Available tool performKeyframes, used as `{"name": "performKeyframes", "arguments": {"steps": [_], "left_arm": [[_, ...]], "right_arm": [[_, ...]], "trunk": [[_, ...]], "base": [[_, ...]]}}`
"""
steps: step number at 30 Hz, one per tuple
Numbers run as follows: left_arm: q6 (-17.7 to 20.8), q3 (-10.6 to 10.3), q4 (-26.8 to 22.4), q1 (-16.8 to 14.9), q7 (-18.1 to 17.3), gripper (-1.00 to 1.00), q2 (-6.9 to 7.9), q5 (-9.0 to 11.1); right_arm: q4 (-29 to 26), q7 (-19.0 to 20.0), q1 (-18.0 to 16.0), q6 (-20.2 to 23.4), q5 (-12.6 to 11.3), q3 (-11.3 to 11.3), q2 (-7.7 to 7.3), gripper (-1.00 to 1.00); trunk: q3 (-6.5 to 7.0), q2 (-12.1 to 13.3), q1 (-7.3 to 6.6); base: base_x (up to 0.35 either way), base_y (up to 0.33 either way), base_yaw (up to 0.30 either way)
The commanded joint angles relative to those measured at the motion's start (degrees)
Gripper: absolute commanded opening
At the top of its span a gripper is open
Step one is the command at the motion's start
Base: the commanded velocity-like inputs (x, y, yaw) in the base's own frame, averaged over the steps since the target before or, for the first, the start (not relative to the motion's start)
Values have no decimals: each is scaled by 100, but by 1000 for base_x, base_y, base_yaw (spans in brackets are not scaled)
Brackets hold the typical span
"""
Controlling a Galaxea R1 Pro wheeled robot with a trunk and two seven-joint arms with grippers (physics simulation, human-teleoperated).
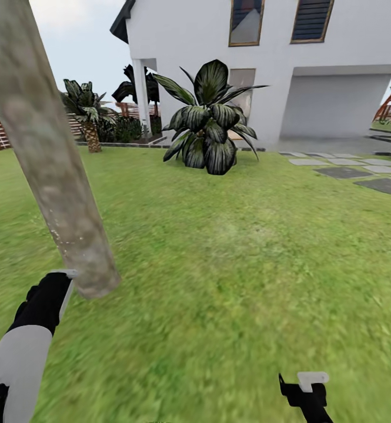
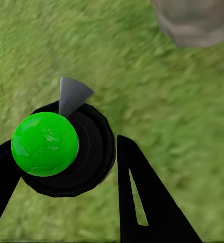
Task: In the garden, pick up the pesticide atomizer on the floor and spray pesticide onto both trees until each tree trunk is fully covered.
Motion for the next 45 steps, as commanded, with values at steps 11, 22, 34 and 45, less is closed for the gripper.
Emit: {"name": "performKeyframes", "arguments": {"steps": [11, 22, 34, 45], "left_arm": [[153, -59, -700, -63, -3, -100, -47, -89], [878, -52, -1265, -336, -12, -100, 12, -296], [1026, -52, -1219, -619, -73, -100, -72, -236], [1019, -547, -1180, -601, -498, -100, -269, -234]], "right_arm": [[7, -35, -3, -14, 62, -24, -5, 100], [7, -35, -3, -14, 65, -22, -6, 100], [7, -35, -3, -14, 61, -23, 3, 100], [7, -35, -3, -14, 68, -31, -22, 100]], "trunk": [[-5, -2, -1], [-5, -2, -1], [-5, -2, -1], [-5, -2, -1]], "base": [[90, -179, 104], [3, -2, 0], [0, 0, 151], [0, 0, 61]]}}
